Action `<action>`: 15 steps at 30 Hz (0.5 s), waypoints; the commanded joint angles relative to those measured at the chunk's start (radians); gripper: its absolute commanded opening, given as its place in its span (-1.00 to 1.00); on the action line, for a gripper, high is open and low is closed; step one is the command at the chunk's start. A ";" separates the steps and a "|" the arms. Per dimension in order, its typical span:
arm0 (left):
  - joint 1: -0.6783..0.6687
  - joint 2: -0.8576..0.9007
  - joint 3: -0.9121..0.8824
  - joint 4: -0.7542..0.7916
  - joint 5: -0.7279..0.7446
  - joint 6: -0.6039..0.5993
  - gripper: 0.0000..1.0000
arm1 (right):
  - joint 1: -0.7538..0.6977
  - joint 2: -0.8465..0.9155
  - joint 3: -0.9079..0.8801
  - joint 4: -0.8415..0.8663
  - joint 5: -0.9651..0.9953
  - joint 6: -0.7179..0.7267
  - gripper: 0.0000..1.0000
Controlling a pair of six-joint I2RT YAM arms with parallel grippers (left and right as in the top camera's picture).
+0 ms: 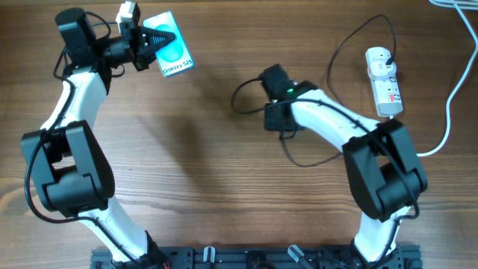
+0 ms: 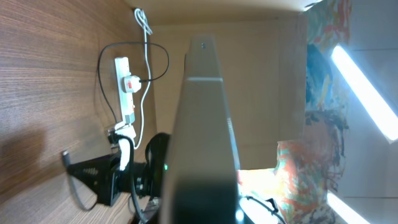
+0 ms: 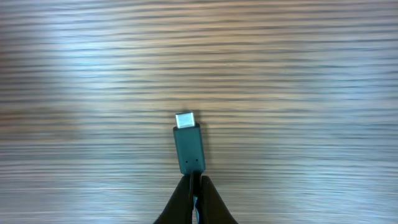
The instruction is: Plug charger to phone and switch on socket
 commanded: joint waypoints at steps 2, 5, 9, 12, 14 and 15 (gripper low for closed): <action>-0.004 -0.003 0.011 0.003 0.033 -0.002 -0.92 | -0.071 0.045 -0.048 -0.027 0.060 -0.075 -0.79; -0.004 -0.003 0.011 0.003 0.032 -0.002 -0.92 | -0.072 0.045 -0.048 -0.023 0.035 -0.070 -0.49; -0.004 -0.003 0.011 0.003 0.032 -0.002 -0.92 | -0.071 0.049 -0.058 -0.032 0.035 -0.070 -0.31; -0.004 -0.003 0.011 0.003 0.032 -0.002 -0.92 | -0.070 0.049 -0.078 -0.001 0.014 -0.072 -0.30; -0.004 -0.003 0.011 0.003 0.032 -0.002 -0.92 | -0.070 0.049 -0.093 0.026 -0.028 -0.072 -0.28; -0.004 -0.003 0.011 0.003 0.032 -0.002 -0.92 | -0.070 0.049 -0.098 0.035 -0.053 -0.072 -0.28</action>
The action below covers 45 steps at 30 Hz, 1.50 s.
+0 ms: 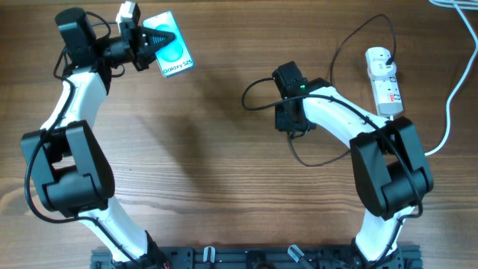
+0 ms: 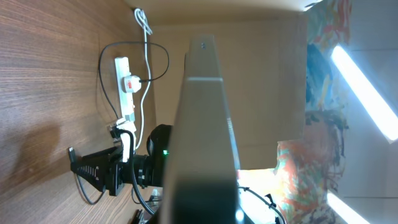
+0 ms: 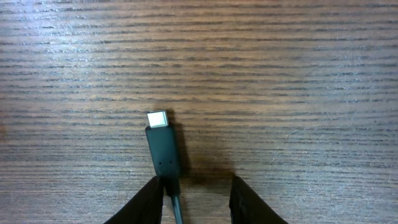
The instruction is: Plug charger to phone and switch on socket
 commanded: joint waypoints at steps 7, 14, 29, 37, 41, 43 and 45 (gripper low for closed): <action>-0.004 -0.003 0.011 0.003 0.033 -0.002 -0.92 | -0.009 0.057 -0.070 0.072 -0.072 -0.006 -0.20; -0.004 -0.003 0.011 0.003 0.032 -0.002 -0.92 | 0.001 0.057 -0.070 0.089 -0.071 -0.006 -0.15; -0.004 -0.003 0.011 0.003 0.033 -0.002 -0.92 | -0.001 0.043 -0.073 0.089 -0.111 -0.033 -0.91; -0.048 -0.003 0.011 0.017 0.033 0.031 -0.92 | -0.052 -0.261 -0.022 0.023 -0.436 -0.235 -0.92; -0.111 -0.003 0.011 0.090 0.032 0.085 -0.92 | -0.058 -0.466 -0.025 -0.016 -0.815 -0.335 -0.91; -0.135 -0.003 0.011 0.145 0.033 0.084 -0.92 | -0.058 -0.504 -0.035 -0.016 -0.940 -0.355 -0.91; -0.159 -0.003 0.011 0.199 0.033 0.075 -0.92 | -0.058 -0.516 -0.048 -0.014 -1.049 -0.377 -0.91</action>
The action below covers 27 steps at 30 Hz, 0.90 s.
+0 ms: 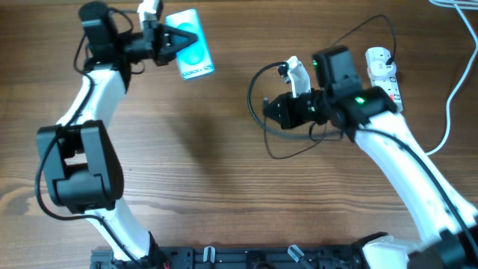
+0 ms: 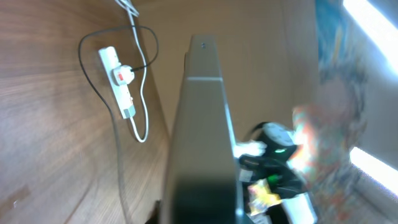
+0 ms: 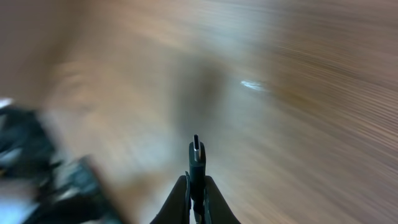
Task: Plug charger to phone and switch on socket
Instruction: 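Move the cable plug toward the phone's bottom port with the right gripper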
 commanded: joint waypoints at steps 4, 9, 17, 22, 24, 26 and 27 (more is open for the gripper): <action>-0.083 -0.003 0.011 0.114 0.028 0.024 -0.92 | 0.001 0.006 -0.074 0.084 -0.454 -0.091 -0.91; -0.105 -0.003 0.011 0.171 0.028 0.025 -0.92 | 0.003 0.040 -0.134 0.263 -0.577 -0.020 -0.92; -0.144 -0.003 0.011 0.227 0.028 0.032 -0.92 | 0.036 0.129 -0.134 0.409 -0.588 0.123 -0.91; -0.150 -0.003 0.011 0.227 0.029 0.032 -0.92 | 0.036 0.133 -0.134 0.455 -0.491 0.190 -0.92; -0.154 -0.003 0.011 0.227 0.029 0.032 -0.92 | 0.036 0.133 -0.134 0.461 -0.464 0.211 -0.92; -0.164 -0.003 0.011 0.227 0.029 0.032 -0.92 | 0.036 0.135 -0.134 0.461 -0.429 0.212 -0.92; -0.168 -0.003 0.011 0.227 0.029 0.033 -0.92 | 0.036 0.135 -0.134 0.462 -0.426 0.212 -0.91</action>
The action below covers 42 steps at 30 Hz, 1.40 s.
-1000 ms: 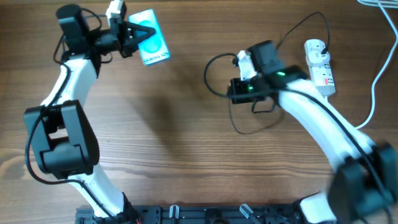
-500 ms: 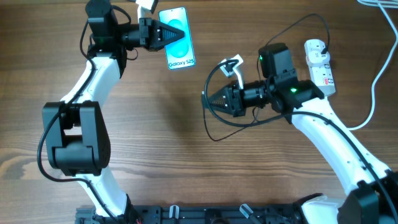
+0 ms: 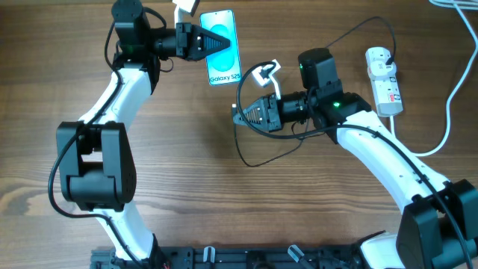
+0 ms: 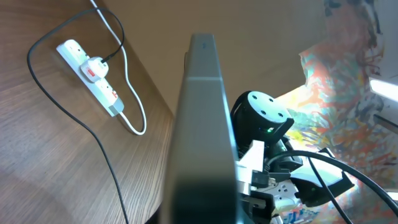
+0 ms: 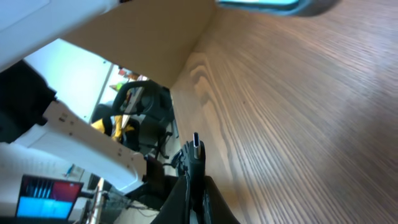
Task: Plug charger to phone and switch on socket
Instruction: 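Move the cable plug toward the phone's bottom port with the right gripper, then align the USB-C plug with the phone's bottom port using the right gripper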
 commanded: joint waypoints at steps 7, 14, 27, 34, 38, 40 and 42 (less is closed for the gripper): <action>-0.047 -0.003 0.011 0.002 0.018 0.024 -0.92 | 0.001 0.019 0.005 0.011 0.082 0.037 -0.91; -0.050 -0.003 -0.003 -0.030 0.018 0.024 -0.92 | 0.000 0.019 0.024 0.016 0.130 0.053 -0.91; -0.060 -0.003 -0.073 -0.029 0.018 0.073 -0.92 | 0.000 0.023 0.045 0.016 0.117 0.055 -0.92; -0.062 -0.004 -0.073 -0.007 0.018 0.072 -0.92 | 0.000 0.080 0.045 0.016 0.013 0.054 -0.92; -0.062 -0.004 -0.073 -0.007 0.018 0.073 -0.92 | 0.000 0.088 0.045 0.018 0.003 0.054 -0.92; -0.062 -0.004 -0.073 -0.007 0.018 0.073 -0.92 | -0.005 0.088 0.045 0.019 -0.007 0.053 -0.92; -0.062 -0.004 -0.073 -0.007 0.018 0.073 -0.92 | -0.011 0.088 0.045 0.025 -0.035 0.052 -0.92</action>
